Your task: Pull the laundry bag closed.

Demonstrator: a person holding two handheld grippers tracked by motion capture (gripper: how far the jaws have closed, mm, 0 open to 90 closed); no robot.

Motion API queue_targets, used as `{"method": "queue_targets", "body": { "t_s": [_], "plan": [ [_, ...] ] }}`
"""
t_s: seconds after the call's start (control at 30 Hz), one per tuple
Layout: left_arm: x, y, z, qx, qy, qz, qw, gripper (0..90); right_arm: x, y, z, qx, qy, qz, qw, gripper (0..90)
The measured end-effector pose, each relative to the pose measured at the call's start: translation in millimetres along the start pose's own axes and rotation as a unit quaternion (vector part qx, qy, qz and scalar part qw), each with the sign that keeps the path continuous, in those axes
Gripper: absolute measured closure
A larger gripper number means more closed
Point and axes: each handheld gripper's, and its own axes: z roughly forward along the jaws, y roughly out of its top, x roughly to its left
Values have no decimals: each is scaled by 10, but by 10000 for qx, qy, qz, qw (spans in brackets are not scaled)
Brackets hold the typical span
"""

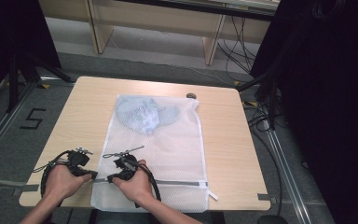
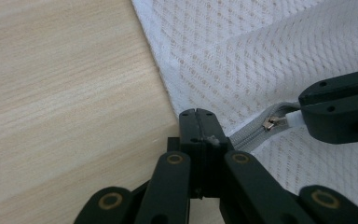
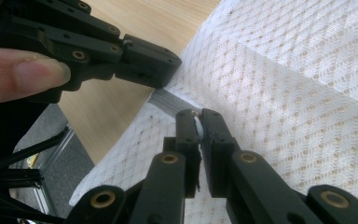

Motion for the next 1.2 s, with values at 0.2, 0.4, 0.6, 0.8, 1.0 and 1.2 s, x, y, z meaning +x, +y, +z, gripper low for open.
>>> {"method": "queue_targets", "body": {
  "t_s": [0.2, 0.4, 0.6, 0.8, 1.0, 1.2],
  "plan": [
    [4, 1, -1, 17, -12, -9, 10000, 900, -20, -14, -29, 3, 15, 75, 10000, 869],
    [4, 0, -1, 18, -14, -9, 10000, 900, -31, -25, -55, -3, 7, 92, 10000, 869],
    [-1, -2, 11, -48, 9, -95, 9999, 900, -42, -33, -69, -4, 13, 56, 10000, 869],
    [0, -2, 11, -43, 6, -94, 9999, 900, -48, -41, -92, 25, 12, 47, 10000, 869],
    [9, 0, -2, 21, -32, 1, 10000, 900, -55, -51, -100, -13, -46, 54, 10000, 869],
    [9, -2, 0, 8, -36, -6, 10000, 900, -69, -64, -116, -16, 64, 20, 10000, 869]
  ]
}}
